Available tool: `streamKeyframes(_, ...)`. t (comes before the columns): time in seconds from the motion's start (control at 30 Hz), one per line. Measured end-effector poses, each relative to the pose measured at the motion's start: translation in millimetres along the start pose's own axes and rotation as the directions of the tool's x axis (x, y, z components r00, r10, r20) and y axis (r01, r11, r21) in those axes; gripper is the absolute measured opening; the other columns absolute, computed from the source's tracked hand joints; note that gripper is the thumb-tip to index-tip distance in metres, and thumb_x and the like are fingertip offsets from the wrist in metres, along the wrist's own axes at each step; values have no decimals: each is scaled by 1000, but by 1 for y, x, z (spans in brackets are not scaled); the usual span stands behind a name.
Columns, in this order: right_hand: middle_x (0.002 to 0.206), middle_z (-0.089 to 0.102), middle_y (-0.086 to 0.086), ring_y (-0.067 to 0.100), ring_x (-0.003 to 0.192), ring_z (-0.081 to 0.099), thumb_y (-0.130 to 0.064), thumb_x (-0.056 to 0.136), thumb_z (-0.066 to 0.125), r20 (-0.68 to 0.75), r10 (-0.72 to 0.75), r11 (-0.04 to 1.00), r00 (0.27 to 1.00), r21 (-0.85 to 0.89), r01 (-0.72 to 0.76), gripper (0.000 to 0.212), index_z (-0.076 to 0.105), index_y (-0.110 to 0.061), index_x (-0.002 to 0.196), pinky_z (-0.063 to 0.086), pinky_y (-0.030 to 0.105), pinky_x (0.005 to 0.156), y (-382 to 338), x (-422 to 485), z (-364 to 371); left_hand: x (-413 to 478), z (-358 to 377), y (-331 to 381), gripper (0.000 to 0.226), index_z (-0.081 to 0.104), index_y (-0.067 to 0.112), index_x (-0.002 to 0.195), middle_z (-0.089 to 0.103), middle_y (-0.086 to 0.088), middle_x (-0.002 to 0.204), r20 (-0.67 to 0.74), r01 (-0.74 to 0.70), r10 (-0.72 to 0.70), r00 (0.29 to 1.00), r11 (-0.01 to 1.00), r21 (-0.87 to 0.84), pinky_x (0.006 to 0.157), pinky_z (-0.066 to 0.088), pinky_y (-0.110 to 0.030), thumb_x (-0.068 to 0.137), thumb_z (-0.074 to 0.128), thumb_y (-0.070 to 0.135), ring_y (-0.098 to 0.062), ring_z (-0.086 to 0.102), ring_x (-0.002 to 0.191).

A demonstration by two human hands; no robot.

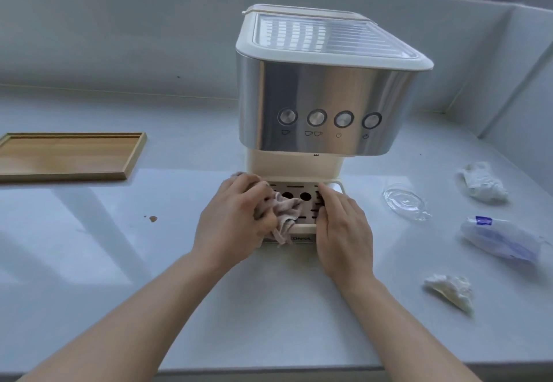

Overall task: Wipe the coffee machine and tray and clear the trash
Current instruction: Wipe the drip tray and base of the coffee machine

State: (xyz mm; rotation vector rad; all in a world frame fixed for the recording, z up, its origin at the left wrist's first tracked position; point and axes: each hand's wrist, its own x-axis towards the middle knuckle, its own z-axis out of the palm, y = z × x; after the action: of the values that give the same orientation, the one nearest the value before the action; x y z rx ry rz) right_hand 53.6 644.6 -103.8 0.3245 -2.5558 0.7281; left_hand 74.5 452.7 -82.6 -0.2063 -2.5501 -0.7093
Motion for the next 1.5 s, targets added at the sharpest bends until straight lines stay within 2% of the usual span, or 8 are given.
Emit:
streamKeyframes(0.27, 124, 65, 0, 23, 118, 54, -36, 100, 43, -13, -31, 999, 999, -31, 31, 36, 63, -14, 121, 40, 34, 104, 3, 0, 5, 39, 2, -16, 18, 63, 20, 96, 59, 3, 106, 8, 355, -363, 932, 906, -231, 82, 47, -36, 83, 55, 10, -18, 57, 98)
streamKeyframes(0.4, 127, 64, 0, 24, 121, 53, -27, 99, 46, -15, -43, 997, 999, -70, 42, 32, 66, -13, 120, 38, 34, 106, 4, -1, 7, 7, -10, -27, 26, 61, 31, 90, 63, 17, 98, 72, 314, -307, 949, 893, -324, 75, 55, -37, 81, 53, 7, -11, 62, 91)
streamKeyframes(0.53, 124, 64, -2, 24, 116, 53, -25, 97, 42, -25, -41, 995, 999, -92, 38, 33, 65, -15, 118, 39, 33, 103, 3, -1, 8, 24, -22, -48, 31, 59, 28, 99, 61, 5, 111, 173, 211, -179, 968, 959, -188, 80, 49, -35, 82, 52, 3, -14, 59, 96)
streamKeyframes(0.77, 124, 63, -2, 23, 114, 52, -26, 97, 39, -27, -50, 992, 998, -113, 47, 34, 64, -16, 118, 40, 34, 101, 3, 1, 10, 61, 0, -53, 45, 53, 25, 122, 62, 4, 93, 153, 378, -354, 922, 911, -168, 60, 43, -17, 83, 51, 3, -11, 58, 72)
streamKeyframes(0.9, 125, 63, -1, 24, 113, 52, -24, 97, 41, -18, -45, 992, 999, -116, 43, 32, 64, -15, 118, 41, 35, 101, 1, 0, 8, 56, -5, -54, 44, 59, 21, 116, 64, -3, 96, 152, 346, -327, 933, 931, -117, 75, 48, -33, 78, 53, 0, -24, 56, 90)
streamKeyframes(1.1, 124, 62, -1, 26, 111, 52, -23, 96, 41, 6, -28, 991, 1000, -130, 29, 31, 63, -14, 116, 41, 35, 100, -1, -1, 6, 37, -8, -47, 33, 63, 17, 103, 54, 6, 81, 120, 328, -317, 941, 940, -95, 72, 45, -34, 75, 55, 1, -21, 53, 86)
streamKeyframes(1.33, 124, 63, 0, 26, 112, 52, -25, 97, 37, 12, -23, 991, 1000, -133, 24, 35, 63, -14, 118, 40, 36, 101, 0, 0, 4, 11, -9, -43, 36, 61, 22, 101, 59, -6, 96, 150, 283, -273, 950, 958, -44, 78, 45, -36, 72, 53, 2, -25, 52, 96)
streamKeyframes(1.5, 124, 64, 1, 26, 112, 53, -26, 96, 37, 2, -33, 994, 999, -106, 33, 38, 64, -12, 117, 41, 36, 100, 0, 0, 4, -30, -24, -24, 33, 58, 20, 97, 65, 4, 91, 137, 217, -203, 970, 971, -97, 77, 47, -38, 72, 51, -1, -15, 49, 92)
